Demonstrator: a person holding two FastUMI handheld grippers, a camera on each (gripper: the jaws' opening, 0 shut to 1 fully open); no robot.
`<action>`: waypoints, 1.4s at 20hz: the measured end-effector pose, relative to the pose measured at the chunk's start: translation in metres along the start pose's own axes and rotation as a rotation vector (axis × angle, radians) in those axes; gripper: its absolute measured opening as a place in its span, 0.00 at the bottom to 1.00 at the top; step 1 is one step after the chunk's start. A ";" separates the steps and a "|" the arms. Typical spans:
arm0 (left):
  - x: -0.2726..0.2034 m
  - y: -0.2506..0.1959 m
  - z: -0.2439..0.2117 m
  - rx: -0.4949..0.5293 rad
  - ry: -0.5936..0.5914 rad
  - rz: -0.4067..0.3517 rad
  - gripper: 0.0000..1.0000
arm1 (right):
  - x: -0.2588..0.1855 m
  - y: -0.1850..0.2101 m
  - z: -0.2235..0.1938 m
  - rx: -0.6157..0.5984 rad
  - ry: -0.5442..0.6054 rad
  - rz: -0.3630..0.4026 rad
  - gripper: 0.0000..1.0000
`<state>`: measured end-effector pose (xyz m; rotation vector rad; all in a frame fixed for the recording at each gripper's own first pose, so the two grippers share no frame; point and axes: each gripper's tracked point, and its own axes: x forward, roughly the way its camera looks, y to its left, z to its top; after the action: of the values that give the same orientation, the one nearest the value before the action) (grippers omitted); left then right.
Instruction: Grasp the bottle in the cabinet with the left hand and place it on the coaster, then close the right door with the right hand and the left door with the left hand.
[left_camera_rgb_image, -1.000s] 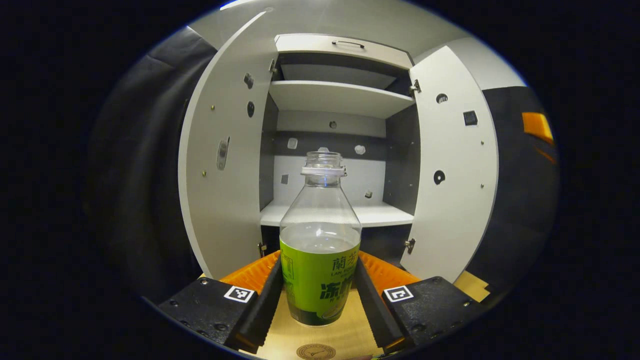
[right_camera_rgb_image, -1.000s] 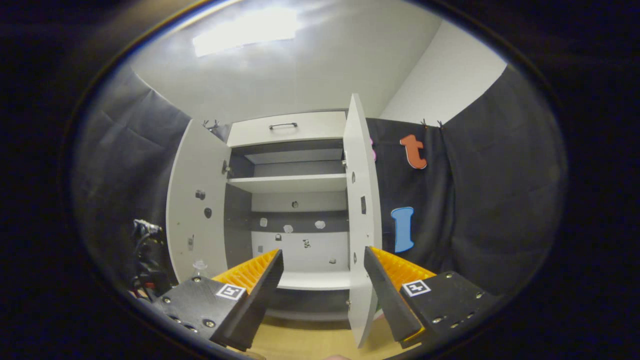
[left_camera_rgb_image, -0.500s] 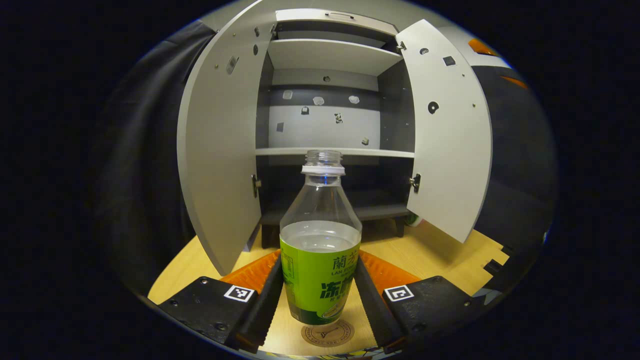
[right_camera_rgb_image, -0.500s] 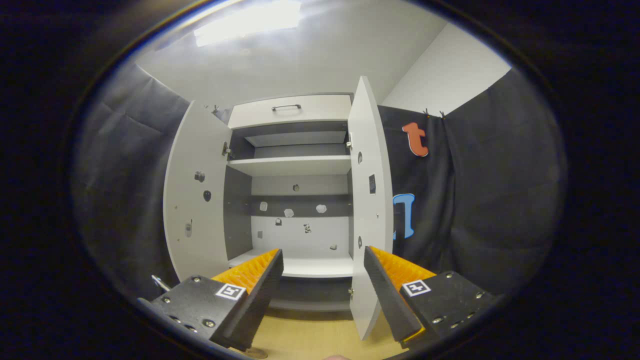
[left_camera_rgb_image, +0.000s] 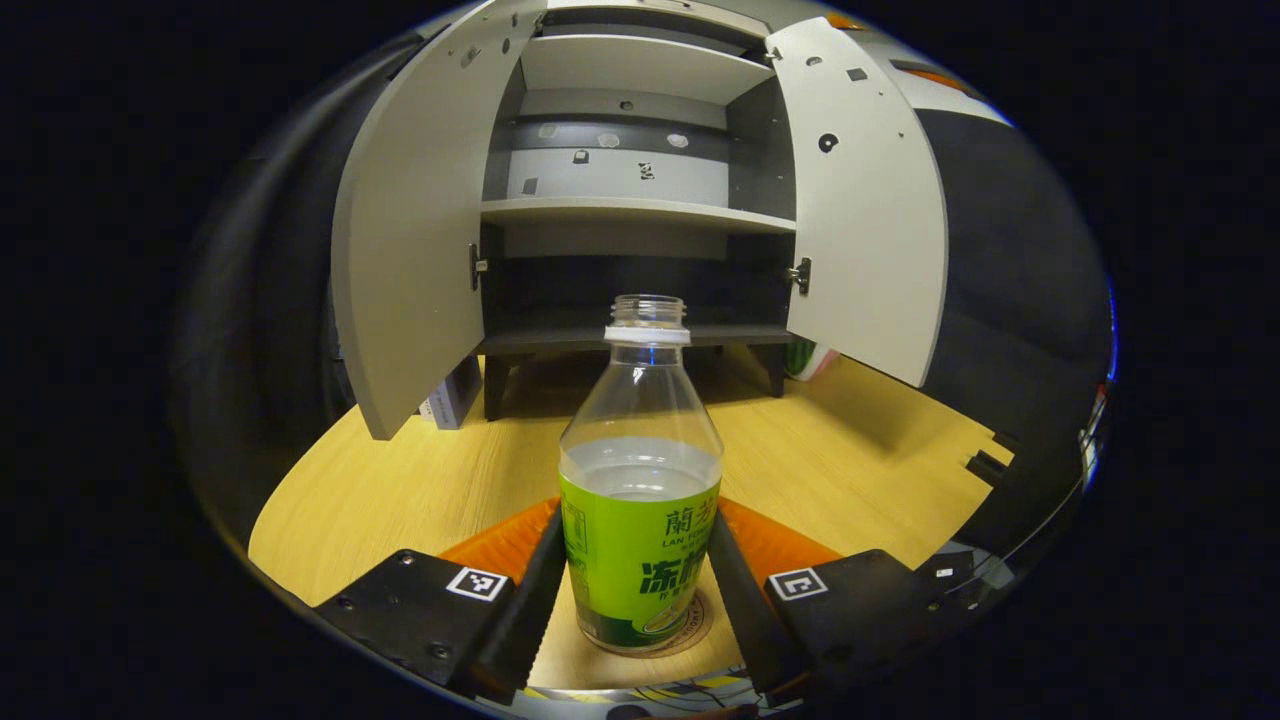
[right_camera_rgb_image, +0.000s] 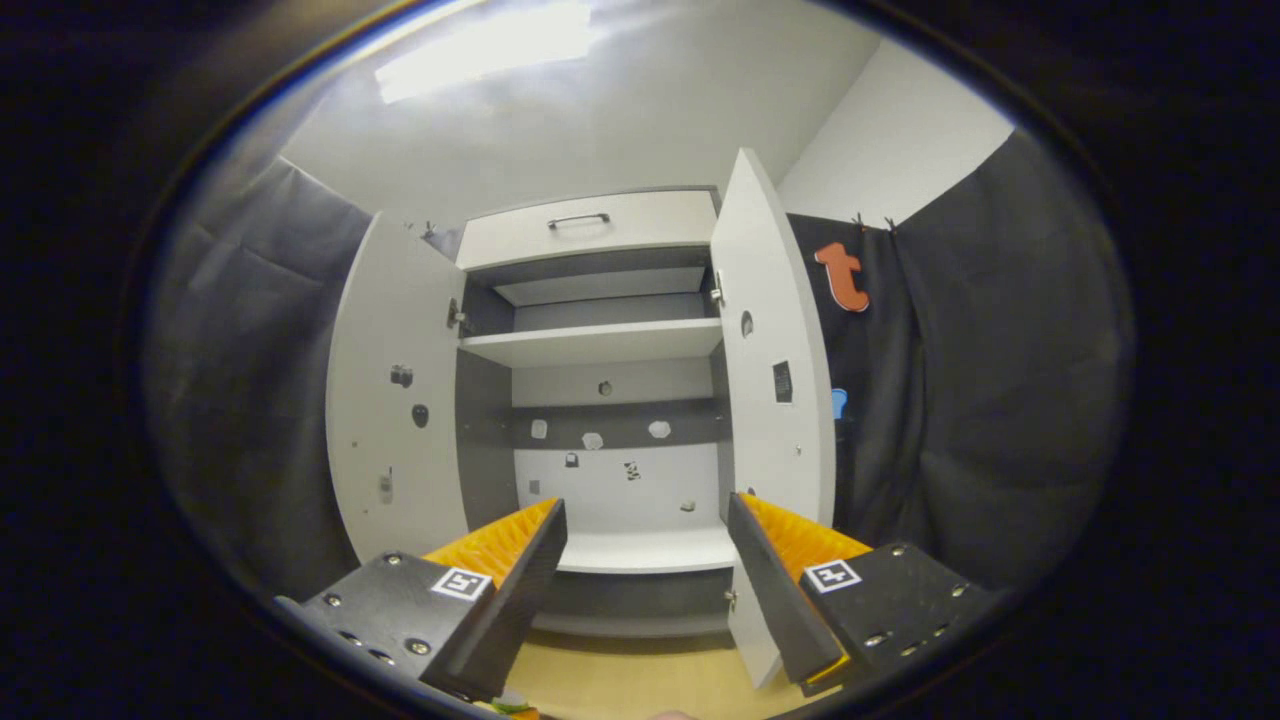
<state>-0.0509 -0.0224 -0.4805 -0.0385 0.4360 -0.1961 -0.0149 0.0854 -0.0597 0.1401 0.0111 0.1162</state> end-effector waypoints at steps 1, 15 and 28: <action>0.000 0.000 -0.002 -0.005 -0.006 -0.009 0.80 | 0.001 0.004 -0.004 -0.005 0.010 0.005 0.98; -0.007 -0.005 0.001 0.010 -0.061 -0.101 0.84 | 0.004 0.024 -0.045 -0.055 0.120 0.016 0.93; -0.035 -0.026 0.100 0.099 -0.127 -0.046 0.89 | -0.035 -0.041 -0.058 -0.001 0.140 -0.014 0.98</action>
<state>-0.0445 -0.0419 -0.3734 0.0361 0.2983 -0.2585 -0.0458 0.0492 -0.1231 0.1305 0.1519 0.1114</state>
